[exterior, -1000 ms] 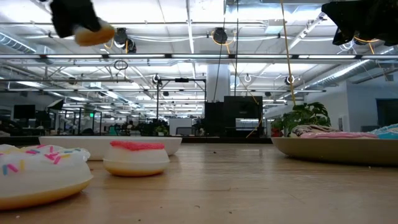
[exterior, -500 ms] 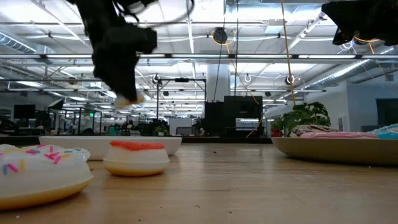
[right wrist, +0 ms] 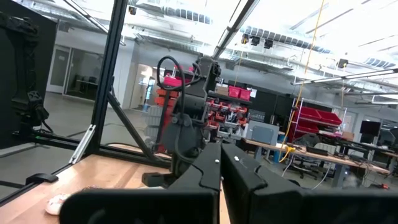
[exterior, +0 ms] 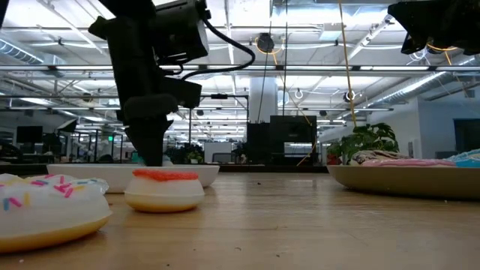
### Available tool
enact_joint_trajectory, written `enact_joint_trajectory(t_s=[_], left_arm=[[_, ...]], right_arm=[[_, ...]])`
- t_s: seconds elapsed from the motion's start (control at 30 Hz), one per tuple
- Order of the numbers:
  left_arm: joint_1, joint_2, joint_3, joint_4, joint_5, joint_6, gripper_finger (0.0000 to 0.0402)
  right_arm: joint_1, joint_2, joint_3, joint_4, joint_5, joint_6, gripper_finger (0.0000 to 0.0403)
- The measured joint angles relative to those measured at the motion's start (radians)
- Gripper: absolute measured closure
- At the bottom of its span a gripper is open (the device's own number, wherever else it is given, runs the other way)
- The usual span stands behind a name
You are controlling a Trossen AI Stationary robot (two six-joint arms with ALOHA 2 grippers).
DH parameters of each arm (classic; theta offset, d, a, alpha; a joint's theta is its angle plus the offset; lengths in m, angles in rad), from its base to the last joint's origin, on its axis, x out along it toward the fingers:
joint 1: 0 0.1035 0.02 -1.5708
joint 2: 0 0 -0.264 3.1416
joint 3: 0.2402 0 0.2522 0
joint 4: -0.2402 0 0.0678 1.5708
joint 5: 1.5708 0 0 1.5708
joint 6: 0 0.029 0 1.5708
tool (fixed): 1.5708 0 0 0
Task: Pick & Place donuts
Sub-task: Put the small blue donut on the white plate, then put the small brown donut on the white plate
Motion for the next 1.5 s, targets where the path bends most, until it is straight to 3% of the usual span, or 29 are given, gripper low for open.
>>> enact_joint_trajectory(t_s=[0.13,0.43,0.63,0.8,0.97,1.13,1.37,1.5], left_arm=[[-0.005,0.000,0.000,0.001,-0.007,-0.002,0.0237],[-0.006,-0.009,0.020,-0.043,-0.005,0.041,0.0087],[-0.007,-0.011,0.131,-0.159,-0.013,0.053,0.0050],[-0.022,-0.011,0.252,-0.292,0.016,0.036,0.0065],[-0.079,-0.011,0.347,-0.426,0.109,-0.069,0.0106],[-0.195,-0.011,0.378,-0.413,0.152,-0.049,0.0159],[-0.365,-0.007,0.378,-0.343,0.104,-0.136,0.0226],[-0.447,-0.007,0.377,-0.258,0.078,-0.091,0.0256]], right_arm=[[0.000,0.000,0.000,0.000,0.000,0.000,0.0403],[0.000,0.000,0.000,0.001,0.000,0.001,0.0403],[0.000,0.000,0.000,0.001,0.000,0.000,0.0403],[0.000,0.000,0.000,0.000,0.000,0.001,0.0403],[0.000,0.000,0.000,-0.005,0.000,0.001,0.0403],[0.000,0.000,0.000,-0.025,0.000,0.001,0.0403],[0.000,0.000,0.000,-0.026,0.000,0.001,0.0403],[0.000,0.000,0.000,-0.029,0.000,0.001,0.0403]])
